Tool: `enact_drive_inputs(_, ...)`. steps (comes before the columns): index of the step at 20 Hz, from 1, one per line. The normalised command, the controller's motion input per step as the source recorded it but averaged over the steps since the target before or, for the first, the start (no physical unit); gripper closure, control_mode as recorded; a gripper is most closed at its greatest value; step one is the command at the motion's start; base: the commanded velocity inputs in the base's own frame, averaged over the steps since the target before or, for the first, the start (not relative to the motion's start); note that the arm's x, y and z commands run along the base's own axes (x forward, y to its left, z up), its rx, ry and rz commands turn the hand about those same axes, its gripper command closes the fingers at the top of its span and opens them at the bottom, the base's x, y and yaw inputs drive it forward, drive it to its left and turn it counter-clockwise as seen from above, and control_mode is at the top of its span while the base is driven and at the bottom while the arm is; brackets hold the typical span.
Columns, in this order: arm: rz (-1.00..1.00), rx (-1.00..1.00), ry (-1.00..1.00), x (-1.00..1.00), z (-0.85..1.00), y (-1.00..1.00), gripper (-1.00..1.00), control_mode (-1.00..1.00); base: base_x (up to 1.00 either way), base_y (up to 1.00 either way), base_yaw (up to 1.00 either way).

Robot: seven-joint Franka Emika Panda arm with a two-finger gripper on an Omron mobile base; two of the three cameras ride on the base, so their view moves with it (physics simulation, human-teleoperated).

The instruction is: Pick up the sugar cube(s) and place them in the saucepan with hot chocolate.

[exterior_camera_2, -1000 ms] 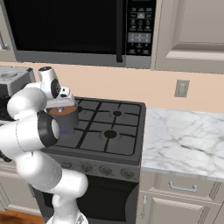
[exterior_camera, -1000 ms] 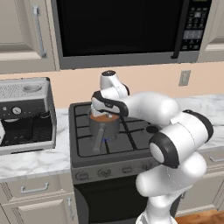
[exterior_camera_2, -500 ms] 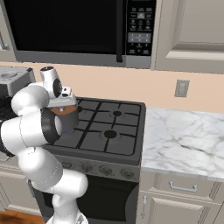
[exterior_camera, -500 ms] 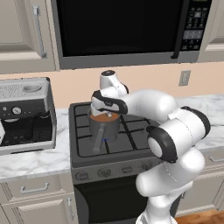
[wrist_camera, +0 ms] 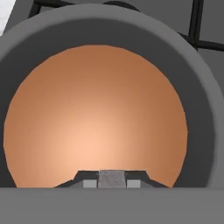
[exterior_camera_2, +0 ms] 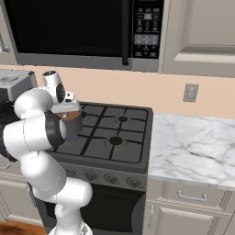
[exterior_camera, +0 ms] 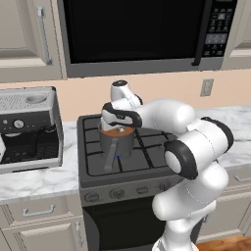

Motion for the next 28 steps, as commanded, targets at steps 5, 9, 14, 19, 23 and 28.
enact_drive_inputs(5, 0.00, 0.00, 0.00, 0.00, -0.01, 0.00, -1.00, -1.00, 0.00, 0.00, 0.00)
enact_drive_inputs(9, 0.00, 0.00, -0.03, 0.00, 0.00, 0.00, -1.00, -1.00, 0.00, 0.00, 0.00)
enact_drive_inputs(14, 0.00, 0.00, -0.04, 0.00, 0.00, 0.00, -1.00, -1.00, 0.00, 0.00, 0.00)
enact_drive_inputs(19, 0.00, 0.00, -0.04, -0.01, 0.00, 0.00, -1.00, -1.00, 0.00, 0.00, 0.00)
enact_drive_inputs(23, 0.00, 0.07, -0.19, -0.33, 0.00, -0.15, -1.00, -1.00, 0.00, 0.00, 0.00)
enact_drive_inputs(28, -0.01, 0.06, -0.31, -0.61, 0.03, -0.13, -1.00, -1.00, 0.00, 0.00, 0.00)
